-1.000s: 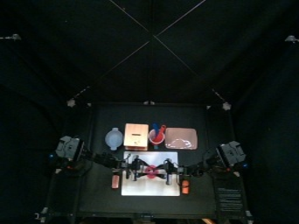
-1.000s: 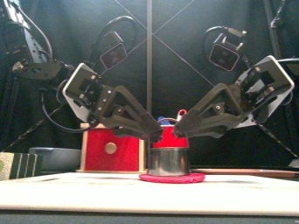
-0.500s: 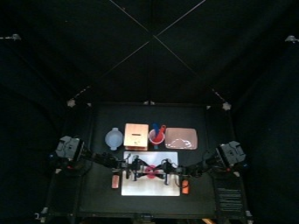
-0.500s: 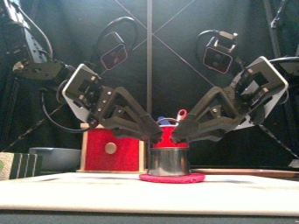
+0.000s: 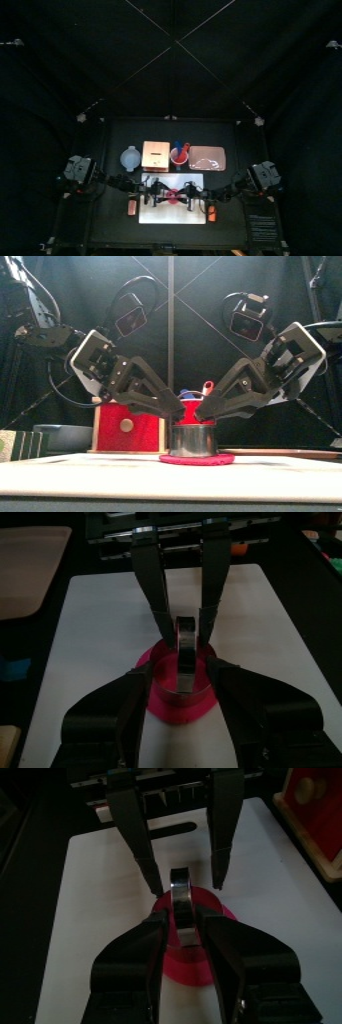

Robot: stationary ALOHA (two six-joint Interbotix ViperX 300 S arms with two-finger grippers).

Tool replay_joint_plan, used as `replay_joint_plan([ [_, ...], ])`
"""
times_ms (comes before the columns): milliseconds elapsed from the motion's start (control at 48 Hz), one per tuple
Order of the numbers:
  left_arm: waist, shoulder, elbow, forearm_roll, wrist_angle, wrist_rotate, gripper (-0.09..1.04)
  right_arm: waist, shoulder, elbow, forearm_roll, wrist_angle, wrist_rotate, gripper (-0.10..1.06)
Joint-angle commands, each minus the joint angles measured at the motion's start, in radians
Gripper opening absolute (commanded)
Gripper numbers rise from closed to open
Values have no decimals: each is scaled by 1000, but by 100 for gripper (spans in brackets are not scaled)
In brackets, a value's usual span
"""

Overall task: Get the cutter from the drawer then cut the dough then place the extra dough in the bowl
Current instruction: Cut the dough

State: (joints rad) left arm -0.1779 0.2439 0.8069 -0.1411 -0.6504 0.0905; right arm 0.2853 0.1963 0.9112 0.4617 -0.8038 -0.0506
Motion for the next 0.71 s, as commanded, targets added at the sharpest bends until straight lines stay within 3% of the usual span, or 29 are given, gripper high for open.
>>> replay_joint_plan([
  [21,-5,-9,-26,14,8,0,83,-3,-14,-11,9,-5,0,68],
  [167,-5,-11,-29,21,17,0,80,-3,-14,-9,11,-2,3,65],
  [479,-3,-11,-28,26,23,2,56,-5,-15,-12,15,14,-2,56],
  [708,-2,-18,-31,46,97,2,54,-3,-15,-12,14,51,-2,47],
])
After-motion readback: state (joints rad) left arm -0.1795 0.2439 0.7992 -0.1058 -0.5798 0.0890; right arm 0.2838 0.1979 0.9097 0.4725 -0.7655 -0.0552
